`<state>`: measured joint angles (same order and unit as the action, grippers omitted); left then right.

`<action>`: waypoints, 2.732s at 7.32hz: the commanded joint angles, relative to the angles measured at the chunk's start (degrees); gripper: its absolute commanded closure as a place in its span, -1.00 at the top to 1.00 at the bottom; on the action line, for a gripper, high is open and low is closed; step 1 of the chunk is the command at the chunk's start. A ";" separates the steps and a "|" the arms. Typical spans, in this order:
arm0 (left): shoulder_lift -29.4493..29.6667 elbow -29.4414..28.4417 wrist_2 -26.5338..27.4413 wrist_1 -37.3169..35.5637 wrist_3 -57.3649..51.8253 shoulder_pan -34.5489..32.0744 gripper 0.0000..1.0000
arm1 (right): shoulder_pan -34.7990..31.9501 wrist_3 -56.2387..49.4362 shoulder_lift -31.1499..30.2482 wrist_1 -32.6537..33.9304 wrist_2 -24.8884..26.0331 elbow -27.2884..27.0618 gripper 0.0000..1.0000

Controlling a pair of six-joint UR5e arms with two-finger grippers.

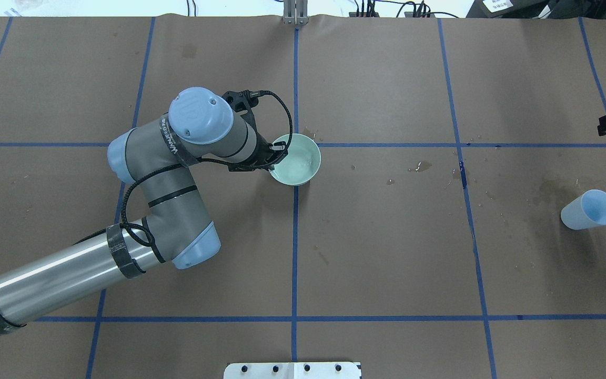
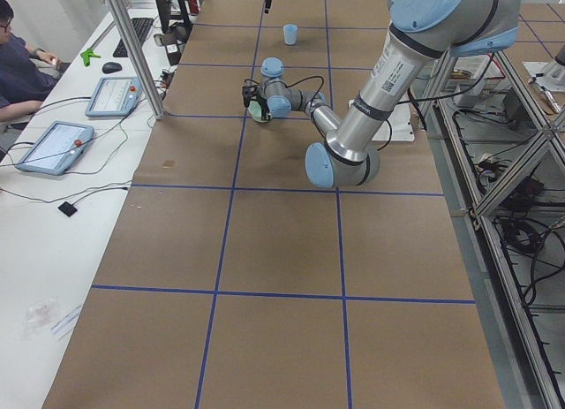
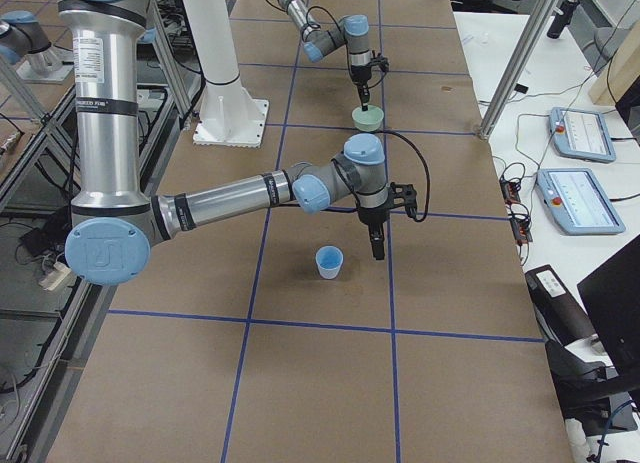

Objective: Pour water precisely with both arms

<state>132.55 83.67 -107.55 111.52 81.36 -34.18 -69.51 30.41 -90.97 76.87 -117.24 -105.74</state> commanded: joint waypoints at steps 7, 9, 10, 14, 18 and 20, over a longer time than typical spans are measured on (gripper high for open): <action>-28.88 26.18 -9.41 -14.77 -30.77 -15.89 -1.00 | -0.45 -0.17 -0.43 0.12 -2.55 0.09 0.98; -37.77 22.35 -14.85 -0.49 -34.23 -20.29 -1.00 | -2.20 -7.42 0.78 5.79 -3.26 0.27 0.98; -40.59 19.36 -16.36 4.10 -36.25 -21.09 -1.00 | -3.69 -9.65 2.36 10.45 -4.48 0.18 0.98; -44.65 10.81 -20.92 16.80 -36.53 -22.41 -1.00 | -6.25 -15.91 3.43 18.65 -9.50 0.27 0.98; -47.81 10.81 -21.47 18.29 -38.28 -22.77 -1.00 | -6.26 -16.08 3.26 18.67 -9.50 0.27 0.98; -47.91 10.20 -21.30 19.00 -37.94 -22.60 -1.00 | -6.26 -16.08 3.34 18.67 -9.50 0.27 0.98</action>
<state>84.85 94.29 -128.88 130.10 43.36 -56.83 -75.76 14.33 -87.65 95.53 -126.74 -105.47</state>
